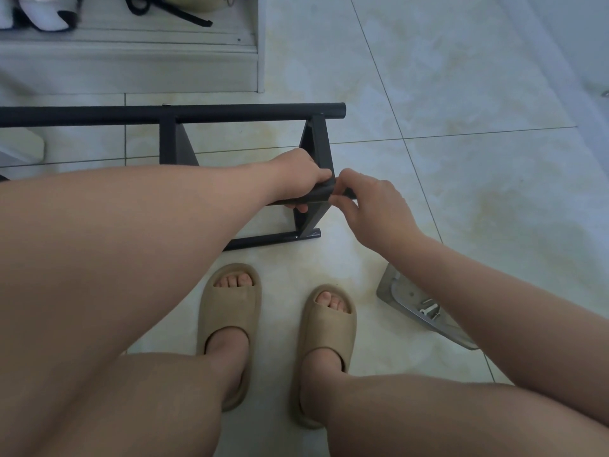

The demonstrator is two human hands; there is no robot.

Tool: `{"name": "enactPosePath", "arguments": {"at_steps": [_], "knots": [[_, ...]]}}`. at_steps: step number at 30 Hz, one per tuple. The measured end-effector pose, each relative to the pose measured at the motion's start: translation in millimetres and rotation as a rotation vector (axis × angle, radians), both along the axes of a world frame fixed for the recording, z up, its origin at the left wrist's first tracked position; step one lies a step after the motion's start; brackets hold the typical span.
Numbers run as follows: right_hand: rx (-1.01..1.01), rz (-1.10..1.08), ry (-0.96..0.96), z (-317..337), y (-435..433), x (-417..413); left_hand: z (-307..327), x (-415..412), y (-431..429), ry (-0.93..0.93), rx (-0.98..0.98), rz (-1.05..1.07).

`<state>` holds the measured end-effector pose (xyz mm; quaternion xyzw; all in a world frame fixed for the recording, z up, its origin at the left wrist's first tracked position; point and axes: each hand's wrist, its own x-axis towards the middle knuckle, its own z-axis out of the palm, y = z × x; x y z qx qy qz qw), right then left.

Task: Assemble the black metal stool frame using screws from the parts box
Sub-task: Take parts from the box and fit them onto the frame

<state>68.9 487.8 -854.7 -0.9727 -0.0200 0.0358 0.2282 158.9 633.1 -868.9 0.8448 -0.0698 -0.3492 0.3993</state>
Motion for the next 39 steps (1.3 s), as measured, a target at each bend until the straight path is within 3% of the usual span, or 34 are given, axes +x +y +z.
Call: {"name": "enactPosePath", "arguments": {"at_steps": [4,14,25,39], "knots": [[-0.123,0.071,-0.03,-2.5,0.7,-0.3,1.9,-0.9,-0.3,-0.016,0.02,-0.017],[-0.051,0.0,0.021,-0.3,1.3,4.8,0.9,-1.1,0.6,-0.018,0.013,-0.037],[0.156,-0.067,0.153,6.3,-13.0,16.4,-6.9,2.1,1.4,-0.005,-0.034,0.053],[-0.104,-0.014,0.171,16.4,-3.0,30.4,-4.6,2.6,3.1,-0.004,-0.044,0.066]]}}
